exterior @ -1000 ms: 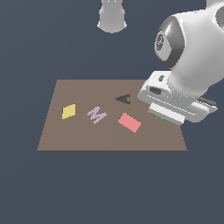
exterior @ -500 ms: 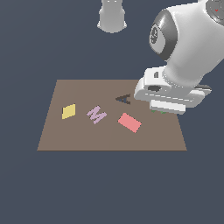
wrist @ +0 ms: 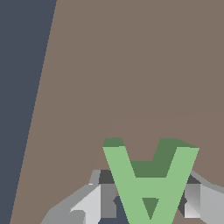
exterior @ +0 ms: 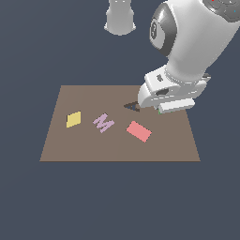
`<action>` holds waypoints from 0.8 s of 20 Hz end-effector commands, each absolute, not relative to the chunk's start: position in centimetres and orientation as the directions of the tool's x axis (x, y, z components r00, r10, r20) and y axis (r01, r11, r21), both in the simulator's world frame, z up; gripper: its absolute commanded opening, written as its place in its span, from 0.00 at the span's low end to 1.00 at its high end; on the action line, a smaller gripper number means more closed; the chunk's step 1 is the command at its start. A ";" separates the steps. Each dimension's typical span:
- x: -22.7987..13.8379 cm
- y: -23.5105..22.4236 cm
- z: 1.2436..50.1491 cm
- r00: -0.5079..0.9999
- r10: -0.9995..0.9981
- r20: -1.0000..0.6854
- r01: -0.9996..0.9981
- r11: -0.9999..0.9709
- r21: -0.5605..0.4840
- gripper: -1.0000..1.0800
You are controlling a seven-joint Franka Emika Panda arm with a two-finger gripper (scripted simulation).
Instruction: Insert a designated object into the corresponding slot on a board.
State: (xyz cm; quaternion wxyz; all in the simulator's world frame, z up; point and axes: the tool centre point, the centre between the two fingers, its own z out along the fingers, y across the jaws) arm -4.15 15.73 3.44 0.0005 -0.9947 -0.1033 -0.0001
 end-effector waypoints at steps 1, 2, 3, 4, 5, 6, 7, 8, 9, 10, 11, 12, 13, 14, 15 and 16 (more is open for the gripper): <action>-4.8 15.1 3.5 0.954 0.301 0.001 0.301 -0.954 -0.001 0.00; -5.0 14.8 3.5 0.941 0.337 0.001 0.337 -0.941 -0.001 0.00; -5.2 14.5 3.5 0.928 0.373 0.001 0.373 -0.928 -0.001 0.00; -5.4 14.3 3.5 0.913 0.407 0.001 0.407 -0.913 -0.001 0.00; -5.5 14.0 3.6 0.897 0.441 0.001 0.441 -0.897 -0.001 0.00; -5.7 13.7 3.6 0.880 0.474 0.001 0.474 -0.880 -0.001 0.00; -5.8 13.4 3.6 0.862 0.507 0.001 0.507 -0.862 -0.001 0.00; -6.0 13.1 3.6 0.843 0.538 0.001 0.538 -0.843 -0.001 0.00; -6.1 12.8 3.6 0.823 0.569 0.001 0.569 -0.823 -0.001 0.00; -6.2 12.4 3.6 0.801 0.598 0.001 0.598 -0.801 -0.001 0.00; -6.3 12.1 3.7 0.779 0.627 0.001 0.627 -0.779 -0.001 0.00; -6.4 11.8 3.7 0.756 0.655 0.001 0.655 -0.756 0.000 0.00; -6.5 11.5 3.7 0.732 0.681 0.001 0.681 -0.732 0.000 0.00; -6.6 11.2 3.7 0.707 0.707 0.001 0.707 -0.707 0.000 0.00; -6.6 10.8 3.7 0.682 0.732 0.001 0.732 -0.682 0.000 0.00; -6.7 10.5 3.7 0.655 0.755 0.001 0.755 -0.655 0.000 0.00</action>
